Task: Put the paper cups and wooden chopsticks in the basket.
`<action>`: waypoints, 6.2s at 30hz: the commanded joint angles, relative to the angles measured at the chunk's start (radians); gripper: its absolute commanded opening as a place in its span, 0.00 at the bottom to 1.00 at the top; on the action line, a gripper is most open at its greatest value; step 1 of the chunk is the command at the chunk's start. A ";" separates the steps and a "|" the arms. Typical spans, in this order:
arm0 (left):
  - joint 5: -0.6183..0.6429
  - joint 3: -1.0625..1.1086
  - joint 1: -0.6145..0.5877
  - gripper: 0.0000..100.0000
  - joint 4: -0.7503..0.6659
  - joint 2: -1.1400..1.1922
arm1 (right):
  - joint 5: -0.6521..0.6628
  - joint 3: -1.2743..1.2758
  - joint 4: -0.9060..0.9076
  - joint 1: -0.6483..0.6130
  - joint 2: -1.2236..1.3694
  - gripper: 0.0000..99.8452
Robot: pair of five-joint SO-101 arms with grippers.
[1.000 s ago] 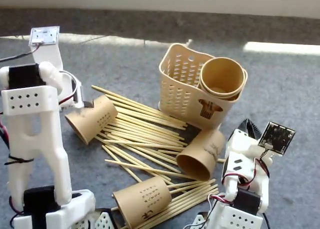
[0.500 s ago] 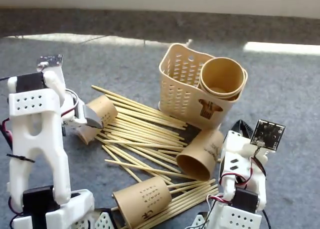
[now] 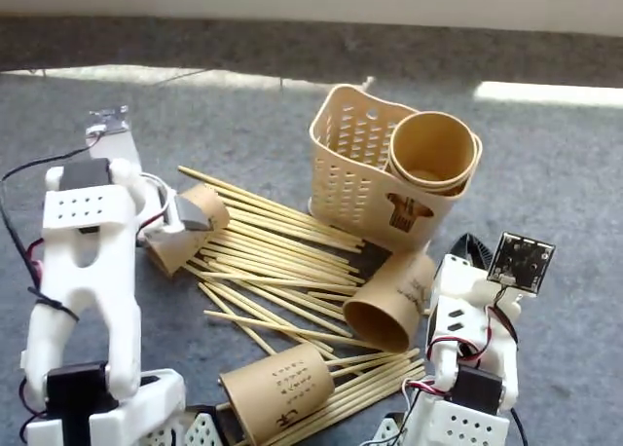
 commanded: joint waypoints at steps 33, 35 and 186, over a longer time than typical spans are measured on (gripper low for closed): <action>-0.051 -0.004 0.225 0.07 -0.293 -0.045 | 0.011 -0.001 -0.024 -0.010 -0.005 0.01; -0.054 -0.013 0.222 0.04 -0.288 -0.047 | 0.011 -0.001 -0.024 -0.010 -0.005 0.01; -0.769 -0.710 0.019 0.25 0.382 0.223 | 0.012 -0.001 -0.024 -0.010 -0.005 0.01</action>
